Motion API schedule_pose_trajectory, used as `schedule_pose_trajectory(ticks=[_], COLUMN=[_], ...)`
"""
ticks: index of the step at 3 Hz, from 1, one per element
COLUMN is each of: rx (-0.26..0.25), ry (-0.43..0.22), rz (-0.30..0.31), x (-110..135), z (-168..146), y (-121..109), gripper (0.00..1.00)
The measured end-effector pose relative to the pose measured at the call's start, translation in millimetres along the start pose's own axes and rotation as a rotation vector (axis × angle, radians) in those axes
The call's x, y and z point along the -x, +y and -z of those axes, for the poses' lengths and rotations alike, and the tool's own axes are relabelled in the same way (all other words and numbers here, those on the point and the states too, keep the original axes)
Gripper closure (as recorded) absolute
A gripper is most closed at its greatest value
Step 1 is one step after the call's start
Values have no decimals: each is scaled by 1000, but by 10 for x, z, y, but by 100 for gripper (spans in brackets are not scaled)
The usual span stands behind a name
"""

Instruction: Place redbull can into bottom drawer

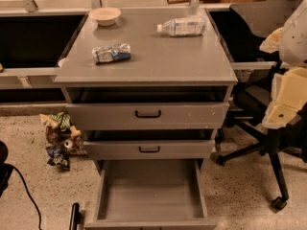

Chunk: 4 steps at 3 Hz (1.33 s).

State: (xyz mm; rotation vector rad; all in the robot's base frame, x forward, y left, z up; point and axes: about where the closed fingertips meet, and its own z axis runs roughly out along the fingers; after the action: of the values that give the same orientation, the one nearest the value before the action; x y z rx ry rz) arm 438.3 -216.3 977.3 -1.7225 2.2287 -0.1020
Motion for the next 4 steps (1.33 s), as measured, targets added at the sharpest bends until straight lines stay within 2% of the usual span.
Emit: schedule_pose_trajectory(ticks=[1,3,4], rx=[-3,-37,-38], ry=[-2,-127,-128], rz=[1,43,43], x=[7,447,452], z=[1,-308,-313], y=[-8,-457,-461], gripper=[0,0,0])
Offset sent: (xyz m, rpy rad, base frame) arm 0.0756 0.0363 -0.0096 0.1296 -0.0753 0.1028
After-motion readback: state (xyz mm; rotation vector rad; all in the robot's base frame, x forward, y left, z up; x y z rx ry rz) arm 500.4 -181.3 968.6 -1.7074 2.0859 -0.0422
